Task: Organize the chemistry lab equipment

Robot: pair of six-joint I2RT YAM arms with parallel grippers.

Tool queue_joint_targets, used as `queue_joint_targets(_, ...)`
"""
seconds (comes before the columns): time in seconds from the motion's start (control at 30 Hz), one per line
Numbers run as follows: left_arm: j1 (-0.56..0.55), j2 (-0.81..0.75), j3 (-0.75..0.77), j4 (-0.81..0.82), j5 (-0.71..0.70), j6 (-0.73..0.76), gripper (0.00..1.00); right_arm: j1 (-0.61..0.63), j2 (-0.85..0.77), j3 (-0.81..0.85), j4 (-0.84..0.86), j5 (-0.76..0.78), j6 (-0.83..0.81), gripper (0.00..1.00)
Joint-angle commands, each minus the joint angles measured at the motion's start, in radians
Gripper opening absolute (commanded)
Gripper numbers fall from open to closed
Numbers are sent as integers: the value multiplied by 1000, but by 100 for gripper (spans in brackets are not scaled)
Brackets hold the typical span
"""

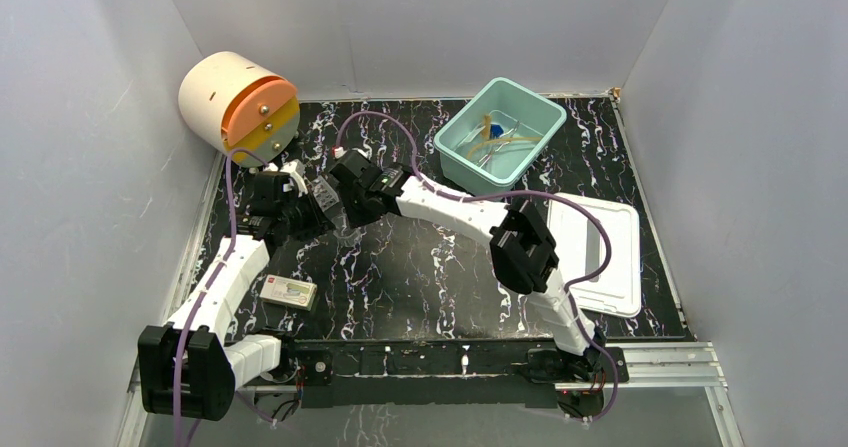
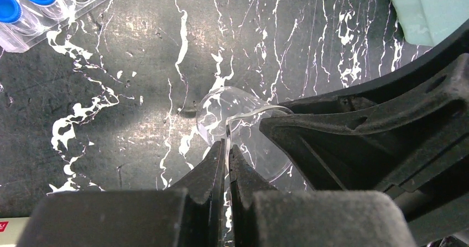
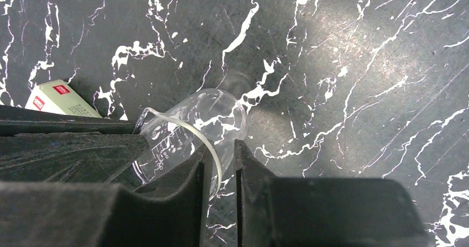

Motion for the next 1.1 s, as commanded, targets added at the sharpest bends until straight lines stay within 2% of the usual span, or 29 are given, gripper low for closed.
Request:
queue_joint_targets(0.0,-1,-16,8,-3,42,-2,0,1,1,68,-60,69,4,22)
queue_joint_targets(0.07,-1,-14,15,-6,46,-10,3,1,-5,69,-62,77,4,14)
queue_joint_targets(0.17,-1,-13,55,-36,55,-25,24,1,-15,68,-70,97,2,3)
queue_joint_targets(0.23,-1,-16,87,-61,48,-36,39,1,-31,66,-80,125,-1,1)
queue_joint_targets(0.4,-1,-37,139,-87,36,-72,55,-5,-117,15,-73,191,-49,0)
queue_joint_targets(0.53,-1,-47,203,-127,25,-89,63,-52,-189,-30,-77,222,-95,0)
queue_joint_targets(0.73,-1,-6,324,-140,62,-127,70,-198,-303,-17,-53,233,-194,0)
queue_joint_targets(1.07,-1,25,340,-152,59,-120,72,-484,-416,-25,0,256,-254,3)
